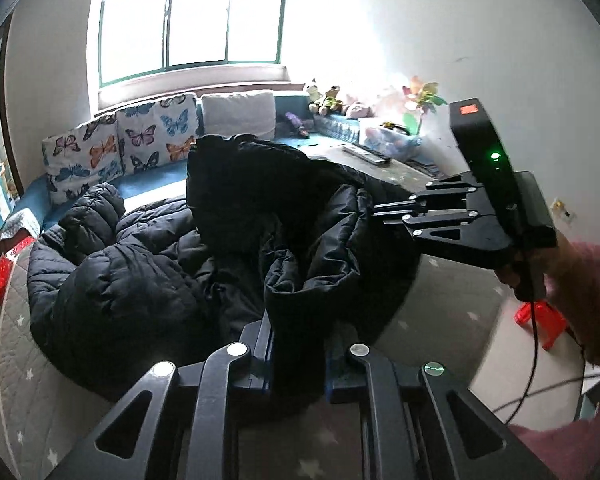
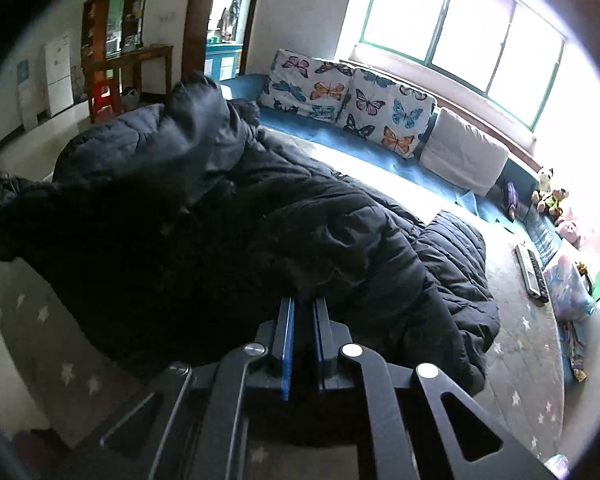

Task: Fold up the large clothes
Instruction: 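Grasp the black jacket with the left gripper while the right gripper grasps it too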

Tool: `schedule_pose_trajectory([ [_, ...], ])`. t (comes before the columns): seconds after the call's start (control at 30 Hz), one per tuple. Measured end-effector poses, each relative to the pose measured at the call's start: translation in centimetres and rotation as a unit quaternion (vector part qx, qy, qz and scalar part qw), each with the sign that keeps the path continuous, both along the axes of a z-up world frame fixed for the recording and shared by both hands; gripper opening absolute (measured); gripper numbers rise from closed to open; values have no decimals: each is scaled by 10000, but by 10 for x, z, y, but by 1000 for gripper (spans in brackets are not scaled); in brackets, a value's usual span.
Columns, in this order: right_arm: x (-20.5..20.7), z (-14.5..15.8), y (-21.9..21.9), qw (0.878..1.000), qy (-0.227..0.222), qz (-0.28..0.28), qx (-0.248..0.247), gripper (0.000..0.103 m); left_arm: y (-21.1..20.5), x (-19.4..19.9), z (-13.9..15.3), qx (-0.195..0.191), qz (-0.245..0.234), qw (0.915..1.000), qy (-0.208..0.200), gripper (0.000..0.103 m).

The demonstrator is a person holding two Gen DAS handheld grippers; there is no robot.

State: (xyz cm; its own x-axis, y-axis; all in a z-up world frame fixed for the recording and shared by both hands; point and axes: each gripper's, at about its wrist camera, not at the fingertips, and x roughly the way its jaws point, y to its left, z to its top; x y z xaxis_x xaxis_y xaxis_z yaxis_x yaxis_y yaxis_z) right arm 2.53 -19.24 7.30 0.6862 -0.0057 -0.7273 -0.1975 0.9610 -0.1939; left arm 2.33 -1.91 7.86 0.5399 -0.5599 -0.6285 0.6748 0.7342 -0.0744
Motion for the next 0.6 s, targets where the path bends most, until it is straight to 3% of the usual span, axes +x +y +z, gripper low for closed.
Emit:
schedule_pose_trajectory([
  [0.17, -30, 0, -1, 9995, 259, 165, 30, 10, 14, -60, 1, 12, -204, 9997, 106, 18],
  [0.43, -64, 15, -10, 9960, 756, 168, 445, 13, 40, -135, -28, 389, -411, 9975, 425, 18],
  [0.53, -63, 28, -8, 9957, 733, 215, 520, 21, 49, -148, -42, 537, -538, 9953, 599, 18],
  [0.57, -62, 34, -6, 9960, 677, 256, 521, 29, 53, -151, -48, 591, -569, 9944, 673, 18],
  [0.6, -59, 40, -3, 9963, 609, 317, 524, 45, 57, -154, -53, 634, -604, 9933, 754, 18],
])
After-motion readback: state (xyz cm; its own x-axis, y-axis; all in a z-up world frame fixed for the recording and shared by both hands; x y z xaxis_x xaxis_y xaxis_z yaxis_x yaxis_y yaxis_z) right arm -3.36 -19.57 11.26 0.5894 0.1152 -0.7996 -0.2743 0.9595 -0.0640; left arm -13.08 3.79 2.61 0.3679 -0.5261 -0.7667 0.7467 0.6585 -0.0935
